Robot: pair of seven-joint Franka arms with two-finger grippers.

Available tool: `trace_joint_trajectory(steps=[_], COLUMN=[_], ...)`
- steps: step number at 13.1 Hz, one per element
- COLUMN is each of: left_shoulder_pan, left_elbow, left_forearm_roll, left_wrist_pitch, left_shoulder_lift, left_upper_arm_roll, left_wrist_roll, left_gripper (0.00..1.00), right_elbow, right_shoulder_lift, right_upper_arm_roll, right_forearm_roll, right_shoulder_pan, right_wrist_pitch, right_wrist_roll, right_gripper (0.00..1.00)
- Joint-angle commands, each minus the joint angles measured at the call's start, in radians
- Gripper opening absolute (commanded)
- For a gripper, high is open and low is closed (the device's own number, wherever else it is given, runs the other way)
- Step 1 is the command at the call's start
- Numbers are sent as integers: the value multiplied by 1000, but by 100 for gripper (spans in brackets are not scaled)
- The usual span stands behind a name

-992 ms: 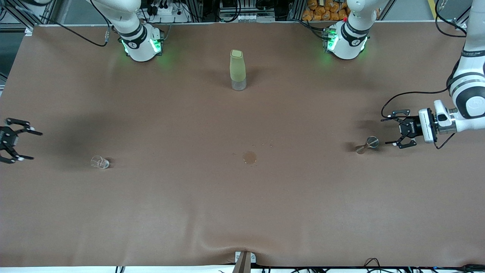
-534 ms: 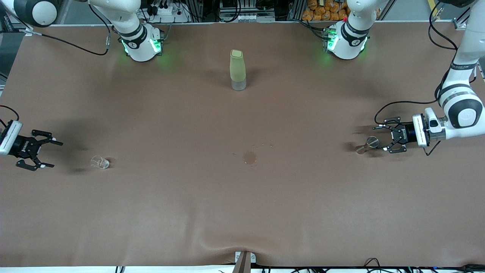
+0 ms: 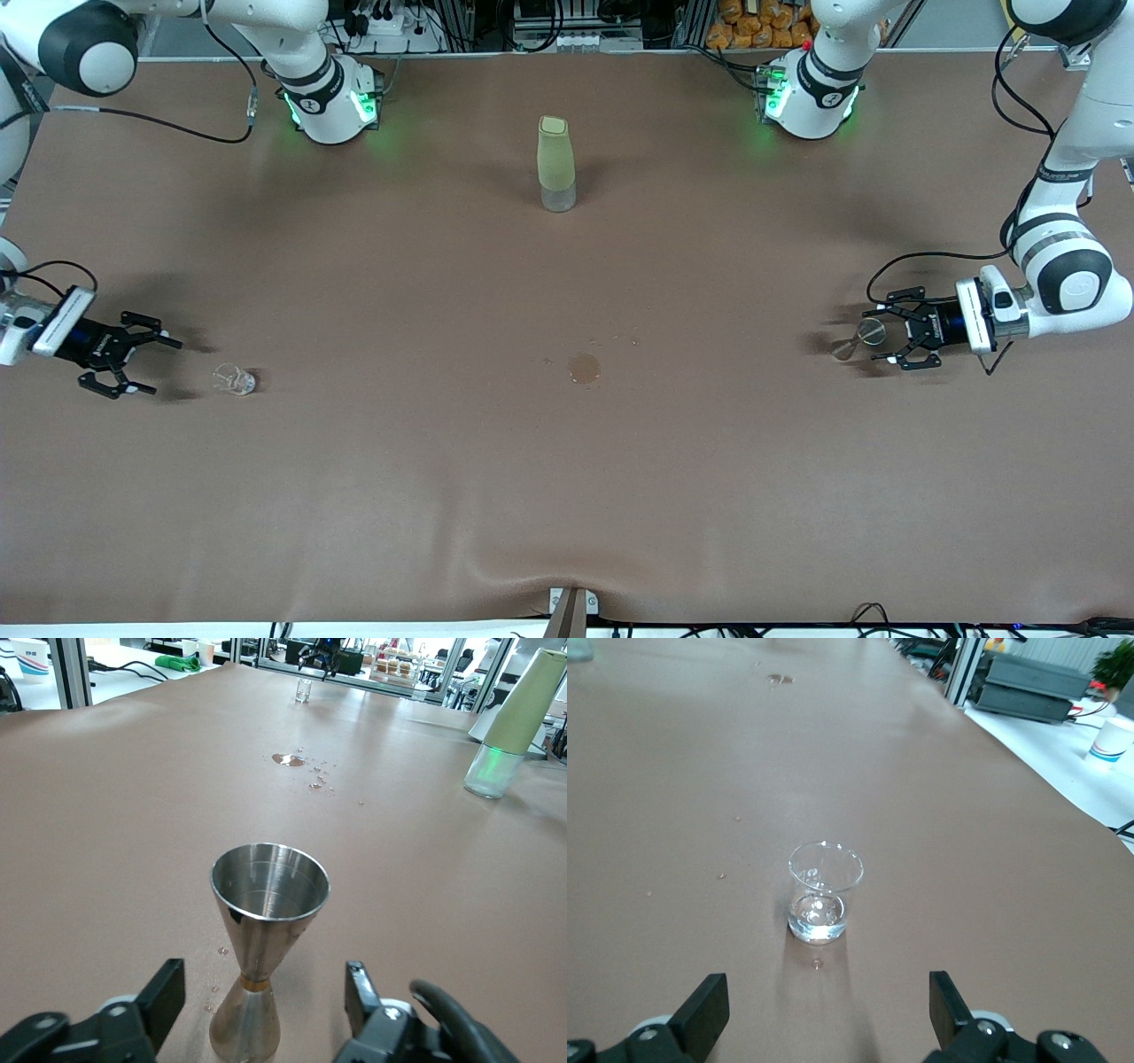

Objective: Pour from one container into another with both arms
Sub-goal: 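Close the left gripper on the jigger while the right gripper grasps the beaker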

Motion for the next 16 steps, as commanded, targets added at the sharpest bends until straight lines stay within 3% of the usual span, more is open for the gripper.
trace_joint_trajectory(steps=[1, 6, 13, 16], left_shoulder_pan=[-1, -1, 2, 2], left_elbow=[17, 23, 22, 23], left_forearm_roll=[-23, -58, -80, -80], left_wrist_pitch=[-20, -21, -23, -26], left_shoulder_lift=[19, 42, 58, 65], left_upper_arm_roll=[-3, -5, -14, -14], left_wrist_roll=[56, 107, 127, 142], left_gripper=[74, 68, 60, 60], right_elbow=[10, 10, -1, -10], right_shoulder_lift=[67, 156, 202, 204], right_upper_arm_roll=[5, 5, 14, 46], right_forearm_roll=[93, 209, 247, 258], right_shoulder_pan=[-21, -27, -25, -22], right_wrist_pitch=[-51, -127, -217, -214], right_wrist_roll=[-78, -148, -162, -158], right_gripper=[100, 100, 100, 100])
